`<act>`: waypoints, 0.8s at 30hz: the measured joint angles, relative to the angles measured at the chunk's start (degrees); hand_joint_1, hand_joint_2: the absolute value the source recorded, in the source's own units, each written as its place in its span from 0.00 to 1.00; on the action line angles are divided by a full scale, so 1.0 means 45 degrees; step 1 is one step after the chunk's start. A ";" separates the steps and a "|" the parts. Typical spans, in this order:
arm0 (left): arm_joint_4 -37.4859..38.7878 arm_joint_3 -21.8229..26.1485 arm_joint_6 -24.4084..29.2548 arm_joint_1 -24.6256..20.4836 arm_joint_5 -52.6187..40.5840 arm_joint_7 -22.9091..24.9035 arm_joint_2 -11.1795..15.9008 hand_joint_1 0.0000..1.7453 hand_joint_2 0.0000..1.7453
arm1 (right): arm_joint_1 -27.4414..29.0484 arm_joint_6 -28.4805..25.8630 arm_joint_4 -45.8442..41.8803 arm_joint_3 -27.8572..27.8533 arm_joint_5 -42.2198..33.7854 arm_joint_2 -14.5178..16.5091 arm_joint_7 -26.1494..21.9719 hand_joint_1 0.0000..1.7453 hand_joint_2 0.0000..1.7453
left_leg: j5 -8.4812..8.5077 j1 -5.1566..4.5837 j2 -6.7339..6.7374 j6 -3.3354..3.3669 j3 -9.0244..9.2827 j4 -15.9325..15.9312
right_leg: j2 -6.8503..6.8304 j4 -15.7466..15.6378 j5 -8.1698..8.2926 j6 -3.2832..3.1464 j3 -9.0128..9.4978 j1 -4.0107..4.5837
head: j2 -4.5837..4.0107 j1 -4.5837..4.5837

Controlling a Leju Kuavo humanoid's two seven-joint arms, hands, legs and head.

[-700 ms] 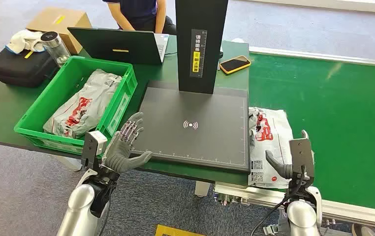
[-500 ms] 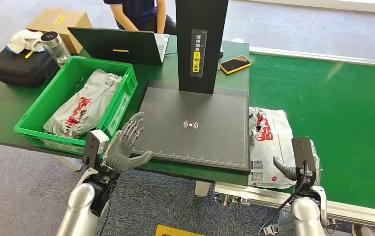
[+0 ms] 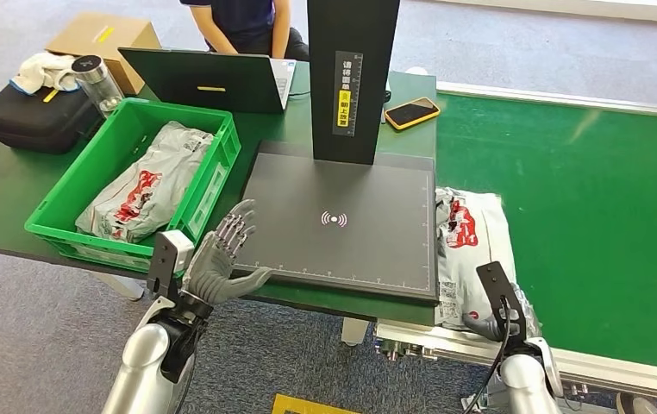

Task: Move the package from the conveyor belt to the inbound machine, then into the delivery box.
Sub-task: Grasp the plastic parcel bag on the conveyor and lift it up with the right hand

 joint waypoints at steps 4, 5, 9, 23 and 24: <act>-0.0057 0.0005 0.0012 0.0134 0.0044 0.0232 -0.0004 0.00 1.00 | -0.0048 0.0273 0.0194 0.0000 -0.0092 -0.0042 -0.0154 1.00 1.00 | 0.0000 0.0000 0.0000 0.0000 0.0002 0.0001 | 0.0000 0.0000 0.0001 0.0001 0.0003 0.0000 | 0.0001 -0.0001; -0.0098 0.0007 0.0011 0.0167 0.0061 0.0296 -0.0002 0.00 1.00 | -0.0062 0.0319 0.0226 0.0000 -0.0166 -0.0056 -0.0221 1.00 1.00 | 0.0000 0.0000 0.0000 0.0000 0.0003 0.0001 | 0.0000 0.0000 0.0001 0.0001 0.0005 0.0000 | 0.0001 -0.0001; -0.0323 0.0035 -0.0018 0.0323 0.0153 0.0465 -0.0004 0.00 1.00 | -0.0103 0.0393 0.0265 0.0000 -0.0580 -0.0098 -0.0542 1.00 1.00 | 0.0000 0.0000 0.0000 0.0000 0.0006 0.0001 | 0.0000 0.0000 0.0001 0.0001 0.0009 -0.0001 | 0.0001 0.0001; -0.1009 0.0258 -0.0016 0.0786 0.0110 0.0580 -0.0029 0.00 1.00 | 0.0617 -0.0711 -0.1562 -0.0107 -0.3245 0.0163 -0.2654 1.00 1.00 | 0.0000 0.0000 -0.0001 -0.0001 -0.0004 -0.0011 | -0.0003 0.0000 -0.0002 -0.0002 -0.0007 -0.0001 | 0.0000 0.0000; -0.1031 0.0296 -0.0007 0.0784 0.0112 0.0580 -0.0029 0.00 1.00 | 0.0680 -0.0962 -0.1809 -0.0187 -0.3603 0.0222 -0.2932 1.00 1.00 | 0.0000 -0.0001 -0.0001 -0.0001 -0.0005 -0.0011 | -0.0003 0.0000 -0.0002 -0.0002 -0.0008 -0.0001 | 0.0000 -0.0001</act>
